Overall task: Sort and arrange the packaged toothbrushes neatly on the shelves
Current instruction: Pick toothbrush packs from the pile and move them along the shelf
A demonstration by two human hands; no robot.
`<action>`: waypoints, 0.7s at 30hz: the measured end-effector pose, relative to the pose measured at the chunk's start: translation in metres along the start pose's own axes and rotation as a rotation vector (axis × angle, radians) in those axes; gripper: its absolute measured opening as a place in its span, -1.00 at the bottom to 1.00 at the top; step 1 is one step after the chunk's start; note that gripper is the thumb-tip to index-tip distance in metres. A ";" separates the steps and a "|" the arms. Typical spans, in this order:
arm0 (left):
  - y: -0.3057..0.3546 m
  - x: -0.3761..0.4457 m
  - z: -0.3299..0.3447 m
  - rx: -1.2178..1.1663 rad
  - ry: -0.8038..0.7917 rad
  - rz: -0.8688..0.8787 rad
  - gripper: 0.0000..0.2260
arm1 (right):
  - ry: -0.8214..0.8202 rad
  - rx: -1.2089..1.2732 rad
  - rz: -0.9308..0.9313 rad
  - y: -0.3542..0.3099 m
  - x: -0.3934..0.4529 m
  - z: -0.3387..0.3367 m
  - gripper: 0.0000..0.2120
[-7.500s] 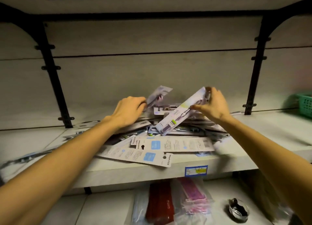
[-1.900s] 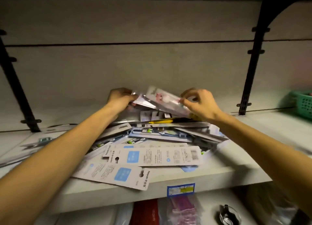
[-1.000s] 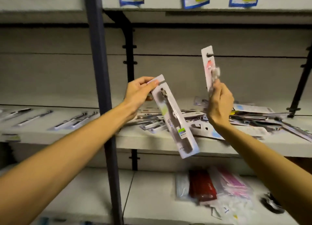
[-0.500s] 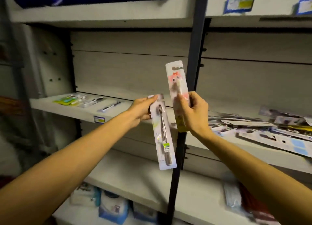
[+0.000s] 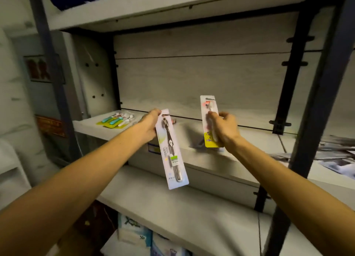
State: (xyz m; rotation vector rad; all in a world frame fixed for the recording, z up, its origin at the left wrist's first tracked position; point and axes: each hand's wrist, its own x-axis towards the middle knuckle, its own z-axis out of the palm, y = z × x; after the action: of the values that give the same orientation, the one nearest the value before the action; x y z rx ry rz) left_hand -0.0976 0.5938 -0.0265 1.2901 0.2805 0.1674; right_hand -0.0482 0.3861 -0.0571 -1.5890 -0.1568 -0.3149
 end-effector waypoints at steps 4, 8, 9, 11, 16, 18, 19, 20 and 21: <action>0.002 0.033 0.003 -0.029 0.014 -0.003 -0.77 | 0.122 0.068 -0.047 -0.001 0.030 0.011 -0.84; -0.002 0.062 0.017 -0.023 -0.063 -0.045 -0.77 | 0.204 -0.003 -0.061 0.003 0.046 0.002 -0.85; -0.002 0.069 0.022 -0.024 -0.076 -0.041 -0.77 | 0.222 -0.024 -0.057 0.004 0.049 -0.003 -0.80; -0.003 0.086 0.031 -0.026 -0.090 -0.036 -0.78 | 0.259 -0.044 -0.036 0.007 0.053 -0.014 -0.76; -0.007 0.124 0.051 0.012 -0.155 -0.038 -0.77 | 0.221 -0.001 0.093 0.013 0.051 -0.029 -0.88; -0.008 0.136 0.054 0.038 -0.214 -0.045 -0.78 | 0.190 0.044 0.097 0.016 0.049 -0.028 -0.93; -0.007 0.141 0.054 0.058 -0.247 -0.050 -0.79 | 0.182 0.049 0.094 0.017 0.049 -0.025 -0.92; -0.005 0.147 0.053 0.076 -0.275 -0.052 -0.80 | 0.182 0.029 0.088 0.017 0.049 -0.020 -0.91; -0.003 0.154 0.050 0.092 -0.294 -0.052 -0.81 | 0.189 -0.006 0.082 0.018 0.050 -0.014 -0.89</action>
State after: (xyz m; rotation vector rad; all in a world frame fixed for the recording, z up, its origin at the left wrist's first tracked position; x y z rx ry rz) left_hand 0.0637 0.5899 -0.0341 1.3777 0.0703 -0.0811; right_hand 0.0031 0.3665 -0.0589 -1.5581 0.0554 -0.3997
